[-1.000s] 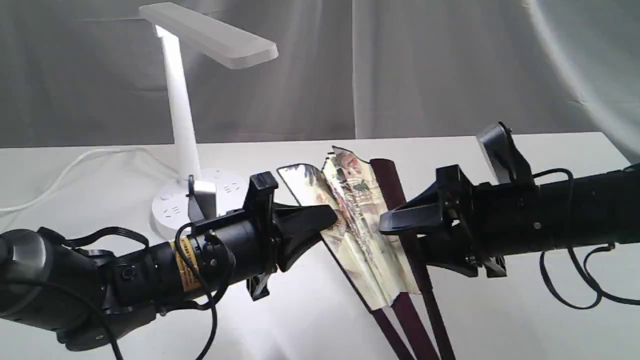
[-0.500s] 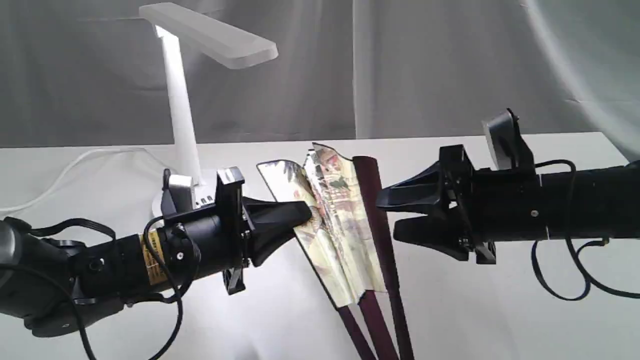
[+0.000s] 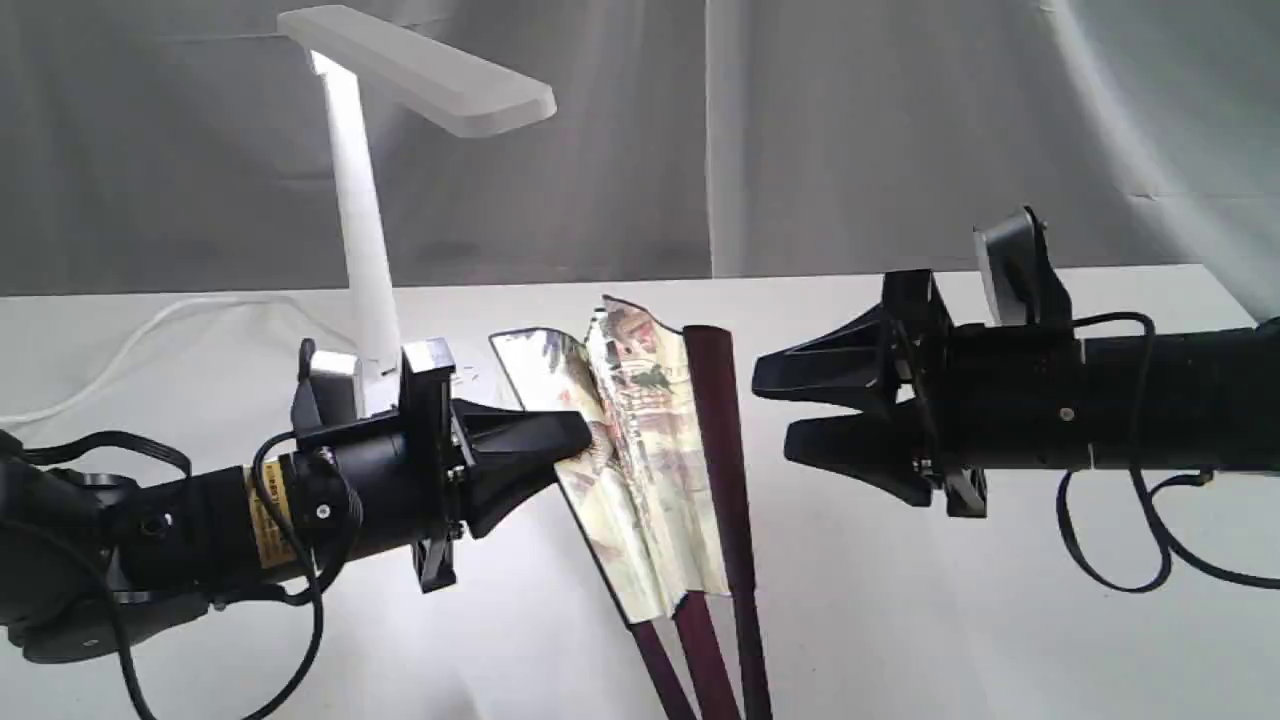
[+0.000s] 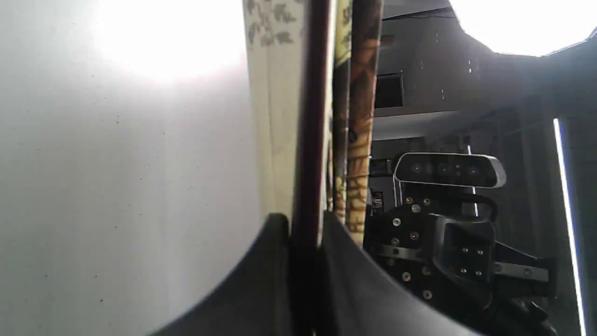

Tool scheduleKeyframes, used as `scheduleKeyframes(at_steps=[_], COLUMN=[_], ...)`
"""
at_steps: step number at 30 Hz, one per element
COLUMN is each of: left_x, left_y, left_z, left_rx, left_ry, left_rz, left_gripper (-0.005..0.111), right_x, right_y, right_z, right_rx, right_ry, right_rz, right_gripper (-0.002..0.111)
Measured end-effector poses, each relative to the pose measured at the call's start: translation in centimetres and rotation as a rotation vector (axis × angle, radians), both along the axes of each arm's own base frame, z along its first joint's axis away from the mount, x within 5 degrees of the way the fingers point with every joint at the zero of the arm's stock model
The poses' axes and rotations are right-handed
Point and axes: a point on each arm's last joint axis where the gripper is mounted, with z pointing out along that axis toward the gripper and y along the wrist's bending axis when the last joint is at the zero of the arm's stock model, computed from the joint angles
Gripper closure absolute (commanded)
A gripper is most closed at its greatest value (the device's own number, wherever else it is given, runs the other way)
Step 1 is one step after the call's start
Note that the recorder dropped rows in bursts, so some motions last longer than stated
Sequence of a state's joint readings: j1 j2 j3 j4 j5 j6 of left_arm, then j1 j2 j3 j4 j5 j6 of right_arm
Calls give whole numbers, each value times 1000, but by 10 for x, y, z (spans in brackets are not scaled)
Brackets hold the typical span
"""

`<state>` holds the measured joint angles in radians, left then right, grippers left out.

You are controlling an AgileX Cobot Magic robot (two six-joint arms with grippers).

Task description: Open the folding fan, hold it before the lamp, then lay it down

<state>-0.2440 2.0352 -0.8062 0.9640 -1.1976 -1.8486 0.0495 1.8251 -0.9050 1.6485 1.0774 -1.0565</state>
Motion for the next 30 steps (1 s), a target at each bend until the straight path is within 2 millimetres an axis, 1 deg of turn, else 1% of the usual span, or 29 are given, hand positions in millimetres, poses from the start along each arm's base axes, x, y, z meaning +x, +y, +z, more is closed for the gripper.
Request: scheduleKeyframes(at_steps=[6, 11, 17, 20, 21, 23, 26, 30], left_x=[0, 0, 0, 0, 0, 0, 0, 1], left_y=[0, 0, 0, 0, 0, 0, 0, 1], left_z=[0, 0, 0, 0, 0, 0, 0, 0], left_rx=[-3, -6, -6, -7, -7, -7, -8, -9], left_ry=[7, 15, 15, 17, 17, 17, 19, 19], left_rz=[-1, 0, 0, 0, 0, 0, 0, 7], left_gripper=[107, 107, 107, 107, 107, 107, 107, 107], right_x=[2, 1, 3, 4, 4, 6, 5, 6], right_y=[3, 19, 19, 20, 20, 20, 24, 28], right_z=[-3, -5, -4, -7, -9, -20, -34, -42], right_rx=[-39, -75, -62, -57, -55, -49, 1, 65], right_ry=[1, -38, -35, -23, -12, 30, 88, 114], right_rz=[-28, -23, -56, -59, -59, -58, -14, 41], right_gripper=[54, 54, 54, 54, 54, 54, 54, 54])
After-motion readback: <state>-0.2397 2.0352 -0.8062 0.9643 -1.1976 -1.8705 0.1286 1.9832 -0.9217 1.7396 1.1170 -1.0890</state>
